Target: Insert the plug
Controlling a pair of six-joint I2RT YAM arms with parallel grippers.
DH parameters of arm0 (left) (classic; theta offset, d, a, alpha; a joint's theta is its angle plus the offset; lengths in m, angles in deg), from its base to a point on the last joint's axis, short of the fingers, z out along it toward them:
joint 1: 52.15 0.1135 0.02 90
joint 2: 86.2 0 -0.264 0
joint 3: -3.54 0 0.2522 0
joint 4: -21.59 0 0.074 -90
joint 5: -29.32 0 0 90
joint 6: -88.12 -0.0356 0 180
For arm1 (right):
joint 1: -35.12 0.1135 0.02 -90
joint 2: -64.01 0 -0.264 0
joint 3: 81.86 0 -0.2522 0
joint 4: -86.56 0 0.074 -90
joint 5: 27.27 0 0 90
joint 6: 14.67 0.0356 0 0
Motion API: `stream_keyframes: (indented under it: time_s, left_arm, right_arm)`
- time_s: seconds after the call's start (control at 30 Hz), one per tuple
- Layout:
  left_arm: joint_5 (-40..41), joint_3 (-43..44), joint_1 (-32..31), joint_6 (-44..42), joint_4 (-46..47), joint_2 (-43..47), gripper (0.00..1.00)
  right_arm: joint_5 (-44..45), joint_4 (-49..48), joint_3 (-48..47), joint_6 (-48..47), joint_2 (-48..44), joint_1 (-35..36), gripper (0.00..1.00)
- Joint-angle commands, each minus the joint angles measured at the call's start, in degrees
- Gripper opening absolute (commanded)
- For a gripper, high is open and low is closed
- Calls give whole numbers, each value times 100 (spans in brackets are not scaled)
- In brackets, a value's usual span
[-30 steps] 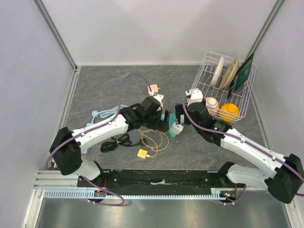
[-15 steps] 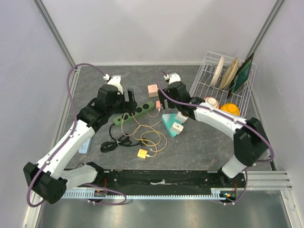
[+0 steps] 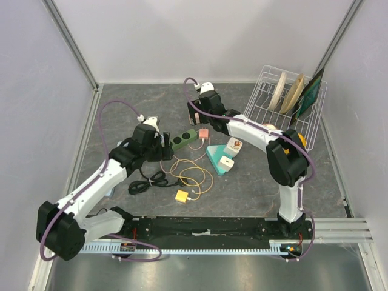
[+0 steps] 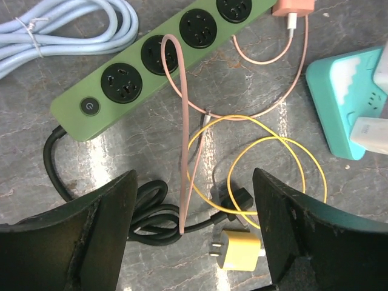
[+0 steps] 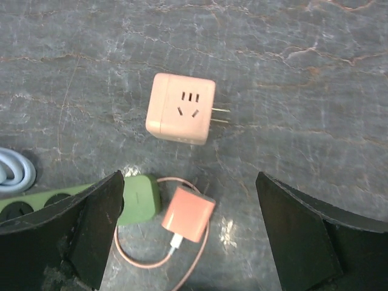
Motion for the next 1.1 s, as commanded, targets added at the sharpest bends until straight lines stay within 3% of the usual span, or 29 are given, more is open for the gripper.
stream_keyframes:
  time_s: [0.0,0.03,0.17,0.33,0.57,0.67,0.7,0.8,0.9,1.03,1.07]
  left_arm:
    - [-106,57,-1,403,377,-482,78]
    - [-273,40,-18,412,386,-500,66]
    - [-827,-153,-316,412,307,-412,47]
    - [-1487,-479,-1272,667,298,-192,38]
    - [-2015,-383,-2628,1063,500,-236,36]
    - [-1963,-304,-2769,1054,395,-61,51]
    - [-1780,-269,-2769,1045,255,1,64]
    - [-1210,-67,-2769,949,-70,256,84]
    - [-611,231,-2752,870,-492,554,92]
    - [-12,522,-2664,782,-809,844,93]
    - [76,558,-2638,755,-897,897,93]
  right_arm:
    - [-68,-313,-617,90,548,-8,98]
    - [11,-330,-688,108,646,-8,98]
    - [187,-383,-1022,99,1103,-8,98]
    - [380,-462,-1418,29,1490,-8,98]
    - [345,-322,-1892,-33,1965,-8,97]
    - [310,-269,-1963,-50,2053,-8,92]
    - [293,-269,-1963,-50,2071,-8,91]
    - [293,-225,-1998,-59,2141,-16,87]
    - [301,-216,-2025,-50,2220,-34,84]
    - [267,-181,-2025,-77,2290,-43,78]
    - [249,-190,-2025,-77,2317,-43,72]
